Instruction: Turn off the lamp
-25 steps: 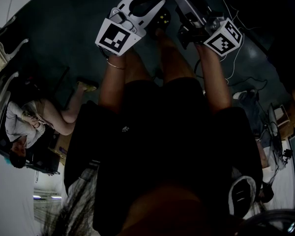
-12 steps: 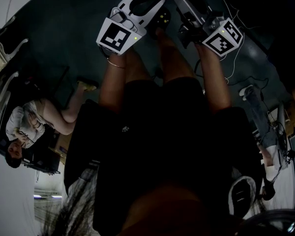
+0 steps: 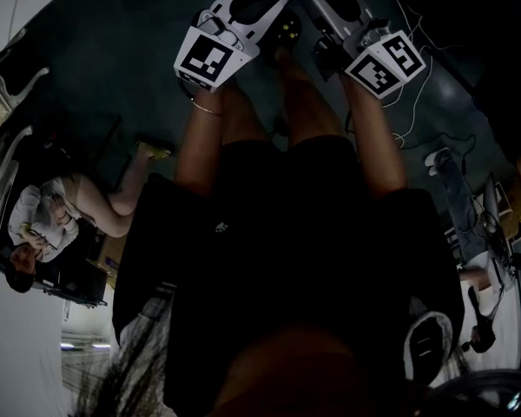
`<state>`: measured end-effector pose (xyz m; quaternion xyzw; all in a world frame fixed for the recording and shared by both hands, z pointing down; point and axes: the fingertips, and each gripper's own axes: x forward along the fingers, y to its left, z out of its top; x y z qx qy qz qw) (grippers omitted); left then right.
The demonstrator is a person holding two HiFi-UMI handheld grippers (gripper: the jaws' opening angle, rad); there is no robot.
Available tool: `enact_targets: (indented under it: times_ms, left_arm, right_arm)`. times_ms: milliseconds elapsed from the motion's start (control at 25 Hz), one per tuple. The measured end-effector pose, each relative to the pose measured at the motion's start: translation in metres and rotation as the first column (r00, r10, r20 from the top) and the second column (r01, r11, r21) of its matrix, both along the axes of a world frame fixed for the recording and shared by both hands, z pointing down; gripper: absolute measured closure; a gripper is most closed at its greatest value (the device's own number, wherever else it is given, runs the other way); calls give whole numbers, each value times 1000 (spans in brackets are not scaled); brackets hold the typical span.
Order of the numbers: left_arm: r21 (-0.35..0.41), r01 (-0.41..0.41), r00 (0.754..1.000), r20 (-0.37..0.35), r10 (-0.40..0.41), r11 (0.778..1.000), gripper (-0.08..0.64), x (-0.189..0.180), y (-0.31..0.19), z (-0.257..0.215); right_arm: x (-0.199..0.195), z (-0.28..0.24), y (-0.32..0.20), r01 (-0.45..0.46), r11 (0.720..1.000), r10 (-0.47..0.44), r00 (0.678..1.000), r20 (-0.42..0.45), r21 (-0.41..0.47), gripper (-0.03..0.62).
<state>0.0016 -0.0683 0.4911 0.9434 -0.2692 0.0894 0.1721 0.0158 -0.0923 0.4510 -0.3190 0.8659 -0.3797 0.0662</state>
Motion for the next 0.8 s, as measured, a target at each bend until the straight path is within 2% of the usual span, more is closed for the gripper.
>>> enact_targets:
  times_ms: [160, 480, 800]
  left_arm:
    - [-2, 1, 1000, 6, -1, 1000, 538, -1, 0, 0]
    - [-34, 92, 994, -48, -93, 995, 538, -19, -9, -5]
    - [-15, 81, 996, -41, -81, 997, 554, -21, -7, -11]
  right_arm:
    - [-1, 2, -1, -13, 1000, 13, 999, -31, 3, 526]
    - [15, 10, -9, -63, 998, 63, 995, -76, 3, 526]
    - [22, 48, -2, -98, 995, 93, 982, -162, -22, 526]
